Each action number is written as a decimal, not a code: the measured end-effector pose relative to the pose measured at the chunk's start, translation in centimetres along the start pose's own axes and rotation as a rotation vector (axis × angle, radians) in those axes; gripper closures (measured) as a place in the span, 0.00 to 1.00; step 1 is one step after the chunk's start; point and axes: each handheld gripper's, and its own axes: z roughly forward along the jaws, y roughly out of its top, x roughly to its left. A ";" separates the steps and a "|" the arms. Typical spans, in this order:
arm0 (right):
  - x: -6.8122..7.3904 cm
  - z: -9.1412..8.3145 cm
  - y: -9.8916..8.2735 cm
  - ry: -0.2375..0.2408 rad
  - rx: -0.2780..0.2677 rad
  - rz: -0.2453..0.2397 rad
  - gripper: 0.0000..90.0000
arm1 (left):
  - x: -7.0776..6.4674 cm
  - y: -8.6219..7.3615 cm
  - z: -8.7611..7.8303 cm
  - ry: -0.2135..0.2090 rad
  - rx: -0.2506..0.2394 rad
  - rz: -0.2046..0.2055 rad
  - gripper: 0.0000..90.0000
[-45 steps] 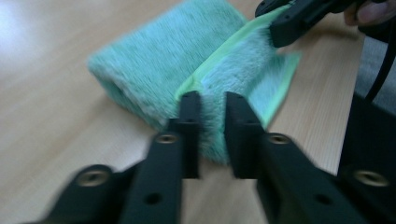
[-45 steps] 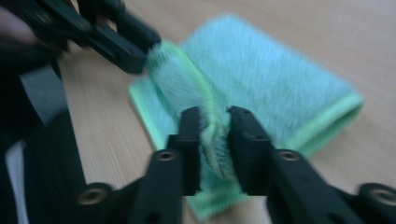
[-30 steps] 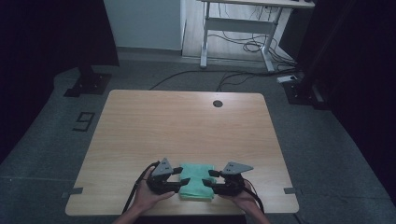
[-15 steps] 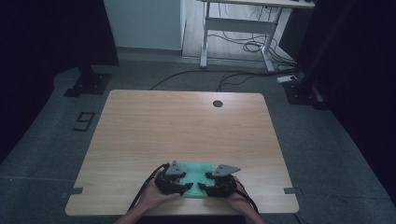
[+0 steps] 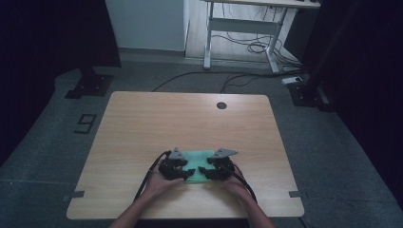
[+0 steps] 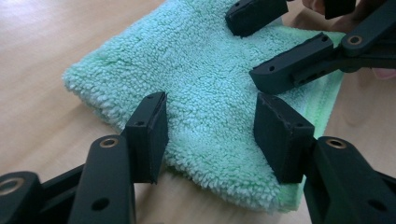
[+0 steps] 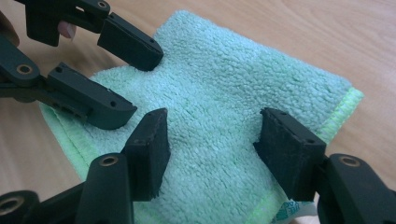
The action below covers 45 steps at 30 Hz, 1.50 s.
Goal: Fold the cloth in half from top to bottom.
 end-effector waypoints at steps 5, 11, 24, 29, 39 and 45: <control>-0.9 0.7 0.6 -0.003 -0.011 0.024 0.46 | 1.4 0.8 0.6 0.004 -0.009 -0.023 0.52; -2.4 1.6 1.4 -0.009 -0.026 0.054 0.46 | 3.2 2.3 1.5 0.026 -0.006 -0.042 0.52; -3.0 1.0 2.0 0.001 -0.065 0.079 0.41 | 3.5 3.2 0.3 0.055 -0.037 -0.045 0.47; -2.7 -1.1 1.9 -0.007 -0.127 0.072 0.39 | 2.5 3.0 -1.7 0.071 -0.069 -0.034 0.46; -1.1 -4.8 -0.6 -0.026 -0.169 0.054 0.38 | 0.2 0.3 -5.2 0.084 -0.110 0.015 0.44; -0.7 -6.5 -2.5 -0.026 -0.188 0.088 0.36 | -0.9 -1.6 -6.5 0.074 -0.117 0.016 0.44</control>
